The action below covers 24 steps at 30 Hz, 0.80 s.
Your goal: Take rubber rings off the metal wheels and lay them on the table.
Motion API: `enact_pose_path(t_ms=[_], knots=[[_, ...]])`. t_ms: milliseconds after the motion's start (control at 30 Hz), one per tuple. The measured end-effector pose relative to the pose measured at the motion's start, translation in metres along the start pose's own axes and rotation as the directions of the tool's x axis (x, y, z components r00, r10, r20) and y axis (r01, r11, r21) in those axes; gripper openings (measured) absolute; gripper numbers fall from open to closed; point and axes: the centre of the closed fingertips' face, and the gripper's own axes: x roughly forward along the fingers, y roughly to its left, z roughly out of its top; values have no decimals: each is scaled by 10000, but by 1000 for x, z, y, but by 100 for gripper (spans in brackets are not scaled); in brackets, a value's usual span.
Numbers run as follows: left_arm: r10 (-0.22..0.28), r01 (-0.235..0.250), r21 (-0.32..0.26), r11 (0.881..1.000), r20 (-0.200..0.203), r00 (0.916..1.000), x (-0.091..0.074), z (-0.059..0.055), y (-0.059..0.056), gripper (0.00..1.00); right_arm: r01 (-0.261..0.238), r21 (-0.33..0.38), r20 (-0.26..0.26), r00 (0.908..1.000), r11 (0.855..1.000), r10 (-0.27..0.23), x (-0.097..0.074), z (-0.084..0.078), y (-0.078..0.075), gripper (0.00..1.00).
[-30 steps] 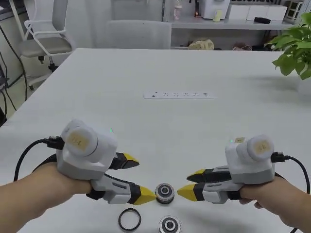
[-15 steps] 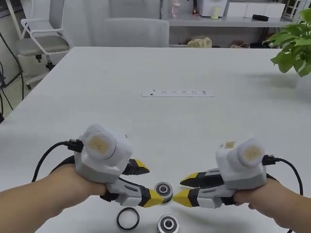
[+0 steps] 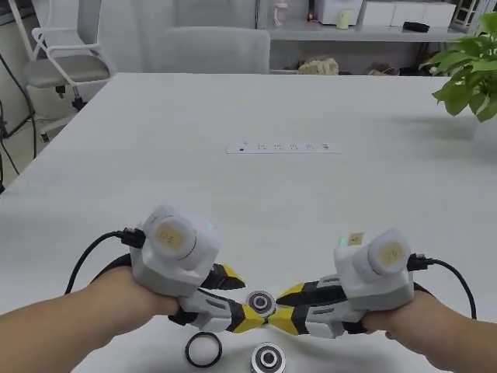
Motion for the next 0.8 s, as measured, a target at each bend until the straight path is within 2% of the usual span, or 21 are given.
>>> enact_pose_path(t_ms=[300, 600, 800], knots=[[-131, 132, 24, 9999, -62, 9999, 8, 0, -7, 24, 4, -158, -16, 10000, 9999, -4, -1, -6, 4, 14], [-143, 146, 128, 9998, -188, 9997, 12, -2, -8, 17, -13, -178, 27, 10000, 9998, 13, -1, -5, 5, 13], [11, -10, 84, 10000, -49, 10000, 14, -1, -7, 12, 9, -193, 39, 10000, 9998, -8, 0, -5, 5, 13]])
